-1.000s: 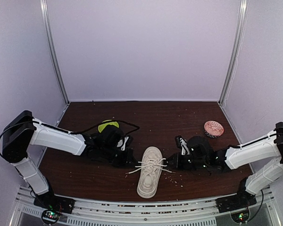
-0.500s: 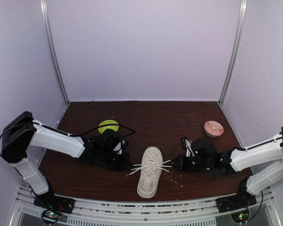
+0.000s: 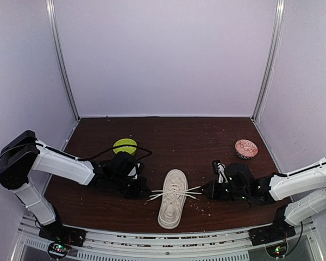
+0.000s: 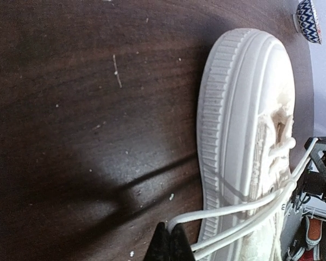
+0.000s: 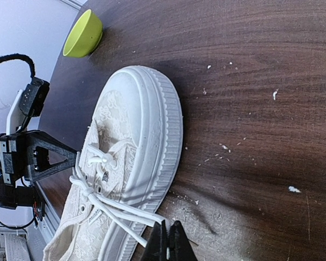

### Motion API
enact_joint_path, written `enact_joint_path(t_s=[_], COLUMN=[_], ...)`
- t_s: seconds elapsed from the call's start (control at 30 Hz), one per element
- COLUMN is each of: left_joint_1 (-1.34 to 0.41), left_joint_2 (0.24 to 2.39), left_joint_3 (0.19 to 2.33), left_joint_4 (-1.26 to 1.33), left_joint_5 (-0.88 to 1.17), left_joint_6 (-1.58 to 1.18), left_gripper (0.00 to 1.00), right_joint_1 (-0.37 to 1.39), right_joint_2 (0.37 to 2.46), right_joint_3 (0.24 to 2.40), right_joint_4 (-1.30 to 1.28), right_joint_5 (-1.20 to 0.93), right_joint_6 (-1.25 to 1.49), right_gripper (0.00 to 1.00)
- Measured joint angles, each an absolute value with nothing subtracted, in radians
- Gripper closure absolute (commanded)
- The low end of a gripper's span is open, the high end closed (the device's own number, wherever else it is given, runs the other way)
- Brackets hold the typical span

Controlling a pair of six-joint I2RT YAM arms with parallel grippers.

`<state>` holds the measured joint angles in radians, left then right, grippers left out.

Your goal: Tie the shoes

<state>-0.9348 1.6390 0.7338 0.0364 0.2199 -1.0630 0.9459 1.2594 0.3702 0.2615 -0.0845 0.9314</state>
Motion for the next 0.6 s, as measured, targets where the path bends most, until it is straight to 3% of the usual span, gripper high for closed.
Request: enact_joint_path(t_s=[0.27, 0.3, 0.33, 0.4, 0.43, 0.5, 0.6], left_joint_1=[-0.923, -0.921, -0.919, -0.915, -0.913, -0.907, -0.885], left_joint_2=[1.59, 1.589, 1.589, 1.583, 1.575, 1.542, 1.473], left_joint_3=[0.675, 0.675, 0.677, 0.688, 0.699, 0.732, 0.828], left_joint_4=[0.091, 0.097, 0.099, 0.086, 0.067, 0.002, -0.108], left_joint_5=[0.206, 0.209, 0.212, 0.221, 0.221, 0.202, 0.159], left_joint_6=[-1.086, -1.076, -1.064, -1.011, -0.989, -0.93, -0.834], left_gripper=[1.0, 1.0, 0.84, 0.39, 0.26, 0.14, 0.1], right_joint_1=[0.945, 0.944, 0.942, 0.937, 0.935, 0.929, 0.908], right_joint_2=[1.27, 1.27, 1.27, 1.264, 1.254, 1.221, 1.158], right_joint_3=[0.366, 0.368, 0.373, 0.393, 0.406, 0.442, 0.517], right_joint_4=[0.29, 0.287, 0.279, 0.251, 0.226, 0.165, 0.06], right_joint_5=[-0.093, -0.097, -0.104, -0.115, -0.115, -0.112, -0.097], right_joint_6=[0.914, 0.902, 0.886, 0.849, 0.831, 0.781, 0.706], right_gripper=[1.0, 0.94, 0.8, 0.55, 0.45, 0.32, 0.2])
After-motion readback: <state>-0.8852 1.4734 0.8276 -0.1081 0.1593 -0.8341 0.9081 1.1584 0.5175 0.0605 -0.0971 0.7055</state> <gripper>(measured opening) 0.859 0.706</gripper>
